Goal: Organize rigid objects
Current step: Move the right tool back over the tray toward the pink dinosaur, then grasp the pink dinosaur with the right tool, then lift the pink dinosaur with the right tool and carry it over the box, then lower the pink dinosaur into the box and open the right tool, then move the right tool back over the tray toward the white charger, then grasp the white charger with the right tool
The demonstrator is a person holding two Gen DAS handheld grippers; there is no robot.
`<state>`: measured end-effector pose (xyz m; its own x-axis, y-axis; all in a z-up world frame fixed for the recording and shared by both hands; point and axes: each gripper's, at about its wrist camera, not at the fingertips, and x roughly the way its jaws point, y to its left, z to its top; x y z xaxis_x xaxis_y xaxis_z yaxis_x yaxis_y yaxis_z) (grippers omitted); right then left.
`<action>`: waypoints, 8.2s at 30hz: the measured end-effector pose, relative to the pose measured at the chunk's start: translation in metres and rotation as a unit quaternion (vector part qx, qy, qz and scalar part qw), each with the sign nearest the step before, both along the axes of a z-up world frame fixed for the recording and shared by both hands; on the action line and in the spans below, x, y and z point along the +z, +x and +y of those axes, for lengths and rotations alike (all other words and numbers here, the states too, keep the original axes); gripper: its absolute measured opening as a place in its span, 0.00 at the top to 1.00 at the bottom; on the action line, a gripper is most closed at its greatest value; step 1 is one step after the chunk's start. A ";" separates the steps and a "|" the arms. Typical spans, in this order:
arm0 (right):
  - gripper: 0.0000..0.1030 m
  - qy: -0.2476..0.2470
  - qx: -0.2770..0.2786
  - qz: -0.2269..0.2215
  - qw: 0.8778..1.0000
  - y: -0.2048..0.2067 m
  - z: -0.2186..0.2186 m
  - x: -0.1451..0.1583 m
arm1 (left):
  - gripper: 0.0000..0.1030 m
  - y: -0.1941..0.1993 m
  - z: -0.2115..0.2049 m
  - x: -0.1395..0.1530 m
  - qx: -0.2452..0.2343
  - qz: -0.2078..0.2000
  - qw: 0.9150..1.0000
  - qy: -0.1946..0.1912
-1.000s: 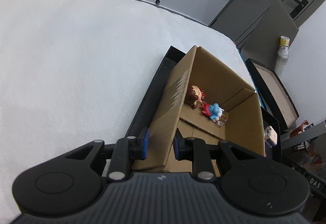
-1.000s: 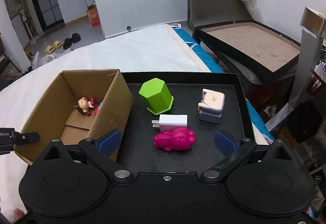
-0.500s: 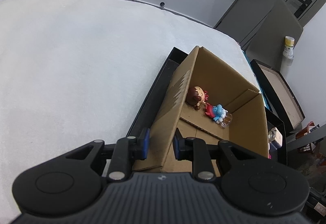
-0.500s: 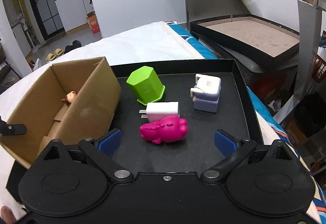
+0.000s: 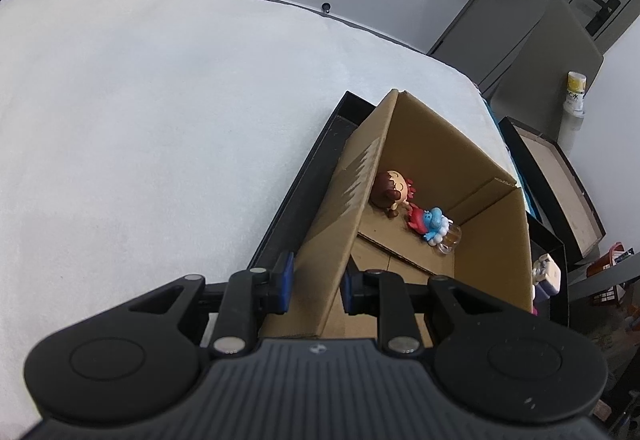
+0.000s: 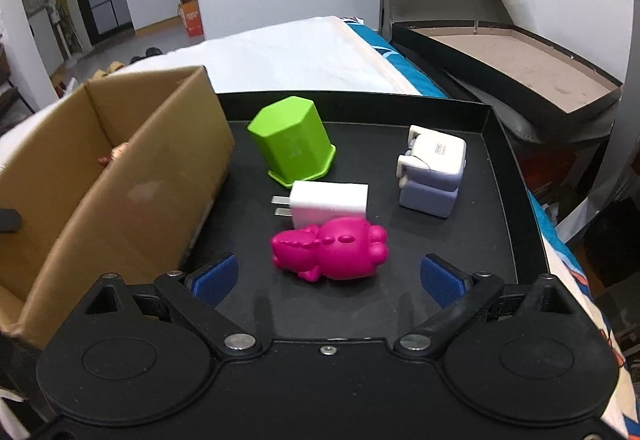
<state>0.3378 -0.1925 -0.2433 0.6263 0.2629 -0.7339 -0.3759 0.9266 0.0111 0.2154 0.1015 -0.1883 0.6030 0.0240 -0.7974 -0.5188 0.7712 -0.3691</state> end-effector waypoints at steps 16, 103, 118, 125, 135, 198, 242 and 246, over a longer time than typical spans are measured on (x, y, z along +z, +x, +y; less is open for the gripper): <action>0.35 -0.040 -0.001 -0.027 0.999 0.000 0.011 -0.019 | 0.78 0.007 -0.004 -0.003 0.000 0.010 1.000 0.013; 0.36 -0.084 0.054 -0.057 0.993 -0.056 0.087 0.141 | 0.75 -0.005 0.005 -0.001 -0.048 -0.013 0.998 -0.024; 0.36 -0.099 0.111 -0.032 0.988 -0.044 0.131 0.133 | 0.74 -0.010 0.008 -0.003 -0.050 -0.017 0.998 -0.032; 0.36 -0.084 0.122 -0.002 0.989 -0.036 0.149 0.122 | 0.74 -0.010 0.011 -0.004 -0.049 -0.018 0.998 -0.043; 0.36 -0.047 0.116 0.052 0.991 -0.024 0.167 0.106 | 0.74 -0.009 0.014 -0.006 -0.046 -0.018 0.997 -0.051; 0.09 0.104 0.006 0.101 0.989 -0.002 -0.025 0.076 | 0.75 -0.001 0.006 -0.004 -0.027 -0.001 0.999 -0.029; 0.55 0.036 -0.023 0.012 0.999 0.023 0.002 -0.001 | 0.75 0.000 0.006 -0.005 -0.023 0.004 0.999 -0.034; 0.55 0.031 -0.024 0.011 0.999 0.018 0.001 0.005 | 0.75 0.001 0.005 -0.005 -0.026 0.004 0.999 -0.033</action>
